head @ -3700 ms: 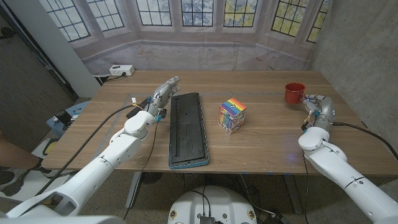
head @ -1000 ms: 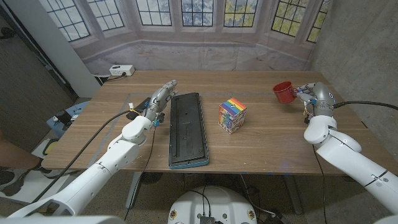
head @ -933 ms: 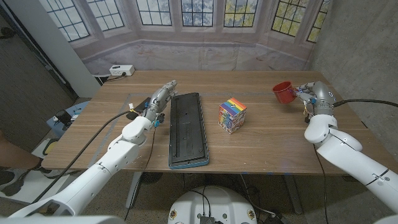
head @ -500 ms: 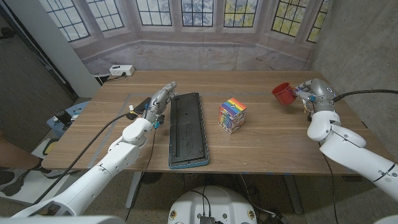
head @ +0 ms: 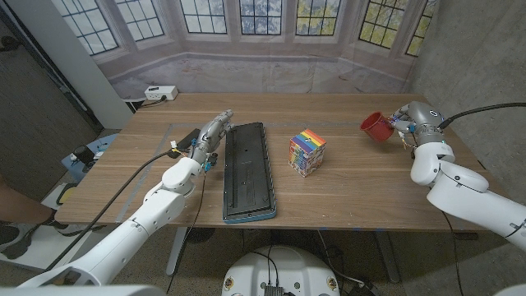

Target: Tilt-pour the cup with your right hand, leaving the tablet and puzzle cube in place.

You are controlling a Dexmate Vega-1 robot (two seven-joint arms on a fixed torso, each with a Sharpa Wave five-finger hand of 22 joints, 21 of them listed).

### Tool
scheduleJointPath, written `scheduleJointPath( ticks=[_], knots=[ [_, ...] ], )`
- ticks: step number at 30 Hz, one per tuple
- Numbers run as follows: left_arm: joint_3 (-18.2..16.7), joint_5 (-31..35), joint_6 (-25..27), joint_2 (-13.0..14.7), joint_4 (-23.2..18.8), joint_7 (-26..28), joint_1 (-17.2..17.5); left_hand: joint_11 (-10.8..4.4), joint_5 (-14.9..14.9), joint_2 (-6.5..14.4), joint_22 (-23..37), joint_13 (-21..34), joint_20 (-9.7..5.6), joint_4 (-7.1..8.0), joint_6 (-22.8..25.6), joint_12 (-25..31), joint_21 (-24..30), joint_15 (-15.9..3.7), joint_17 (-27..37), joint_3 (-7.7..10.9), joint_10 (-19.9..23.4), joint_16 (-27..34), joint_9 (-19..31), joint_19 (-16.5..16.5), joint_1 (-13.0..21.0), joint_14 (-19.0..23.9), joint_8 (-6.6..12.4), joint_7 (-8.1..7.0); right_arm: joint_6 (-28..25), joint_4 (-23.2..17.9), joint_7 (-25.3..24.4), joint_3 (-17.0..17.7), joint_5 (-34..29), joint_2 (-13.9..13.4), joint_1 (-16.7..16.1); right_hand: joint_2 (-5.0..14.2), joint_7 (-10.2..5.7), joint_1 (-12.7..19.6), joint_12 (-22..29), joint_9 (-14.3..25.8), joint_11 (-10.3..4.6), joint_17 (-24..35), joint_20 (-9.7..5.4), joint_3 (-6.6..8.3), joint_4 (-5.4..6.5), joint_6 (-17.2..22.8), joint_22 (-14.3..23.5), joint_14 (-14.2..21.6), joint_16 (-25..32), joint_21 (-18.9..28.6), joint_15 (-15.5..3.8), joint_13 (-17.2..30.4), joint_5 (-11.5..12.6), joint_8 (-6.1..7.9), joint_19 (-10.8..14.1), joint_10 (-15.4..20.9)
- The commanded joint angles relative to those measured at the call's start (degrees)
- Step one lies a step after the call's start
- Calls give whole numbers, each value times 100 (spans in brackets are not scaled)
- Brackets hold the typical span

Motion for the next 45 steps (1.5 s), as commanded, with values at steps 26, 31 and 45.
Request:
scheduleJointPath(
  ticks=[26, 31, 45],
  knots=[
    [-22, -105, -165, -106, 239, -31, 80, -6, 30, 4, 29, 25, 18, 13, 0, -20, -5, 20, 21, -34, 28, 5, 19, 33, 91, 40, -1, -16, -680, -418, 2268, -1593, -1823, -1402, 1189, 26, -60, -7, 19, 25, -52, -1, -683, -74, 19, 53, 16, 79, -80, 3, -695, 22, 38, 7, 51, 48],
    [-19, -108, -192, -129, 286, -33, 77, -14, 30, 3, 29, 25, 16, 13, 0, -21, -5, 15, 21, -37, 25, 5, 19, 32, 93, 40, -1, -21, -584, -391, 2707, -1764, -2314, -1466, 1301, 27, -58, -3, 20, 25, -59, -5, -681, -76, 17, 59, 16, 80, -91, 1, -697, 22, 40, 7, 50, 59],
    [-15, -141, -208, -174, 395, -43, 68, -6, 30, 4, 30, 25, 17, 16, 6, -20, -5, 18, 21, -43, 27, 4, 19, 31, 98, 38, 2, -16, -180, -241, 3784, -1833, -3519, -1440, 1336, 32, -78, -3, 10, 24, -78, -12, -680, -85, 19, 74, 15, 103, -111, -4, -696, 23, 47, 5, 45, 68]
  ],
)
